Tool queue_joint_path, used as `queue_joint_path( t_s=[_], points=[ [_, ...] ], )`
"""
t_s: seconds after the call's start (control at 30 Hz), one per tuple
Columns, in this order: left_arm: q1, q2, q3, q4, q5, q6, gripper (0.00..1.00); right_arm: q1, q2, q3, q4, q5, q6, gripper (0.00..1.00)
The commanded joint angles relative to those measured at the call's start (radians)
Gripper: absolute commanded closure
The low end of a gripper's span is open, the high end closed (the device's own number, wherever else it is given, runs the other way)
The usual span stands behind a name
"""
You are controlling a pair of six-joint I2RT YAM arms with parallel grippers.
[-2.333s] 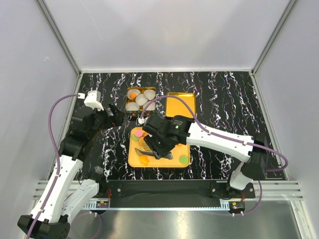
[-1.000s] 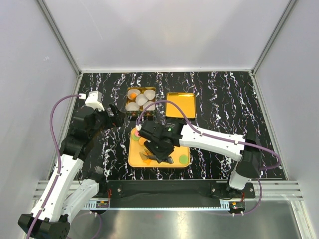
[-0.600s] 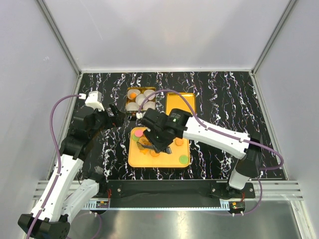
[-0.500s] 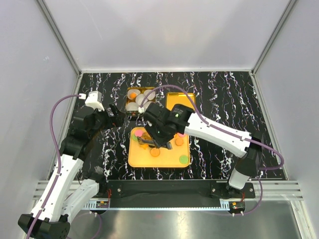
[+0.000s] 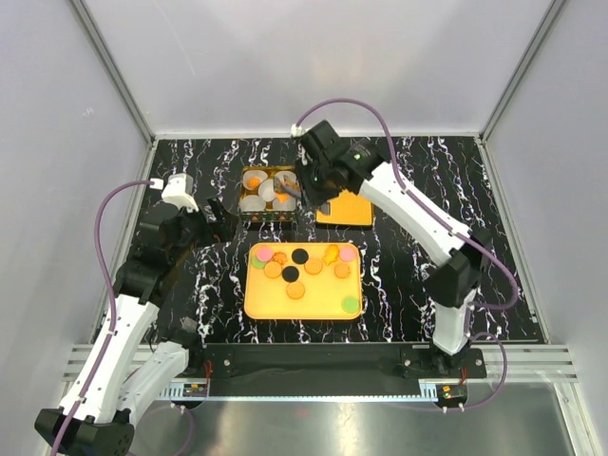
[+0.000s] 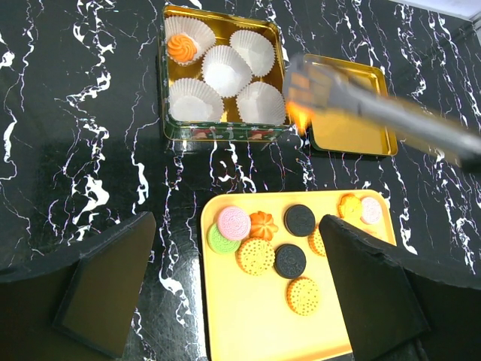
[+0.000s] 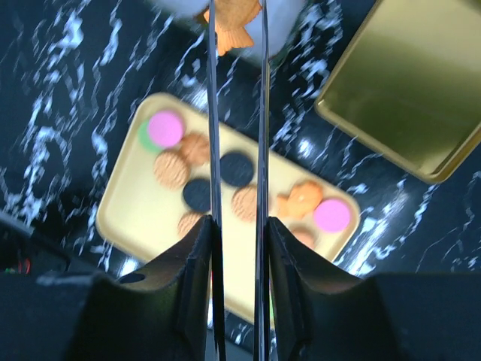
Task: Pack the cookies
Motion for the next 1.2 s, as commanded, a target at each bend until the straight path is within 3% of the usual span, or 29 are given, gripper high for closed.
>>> queue_joint_path(
  t_s=[0.0,0.27,0.43,1.17],
  points=[
    [0.006,0.001,0.002,0.060,0.031,-0.006,0.01,-0.065,0.080,0.097,0.101,0.038,-0.043,0.69],
    [0.007,0.004,-0.001,0.060,0.033,-0.009,0.01,-0.145,0.341,0.336,0.127,0.041,-0.052,0.69],
    [0.007,0.006,-0.001,0.059,0.031,-0.008,0.01,-0.151,0.396,0.393,0.136,0.033,-0.045,0.69],
    [0.007,-0.002,-0.001,0.062,0.045,-0.009,0.01,-0.127,0.326,0.233,0.173,0.016,-0.021,0.67]
  ],
)
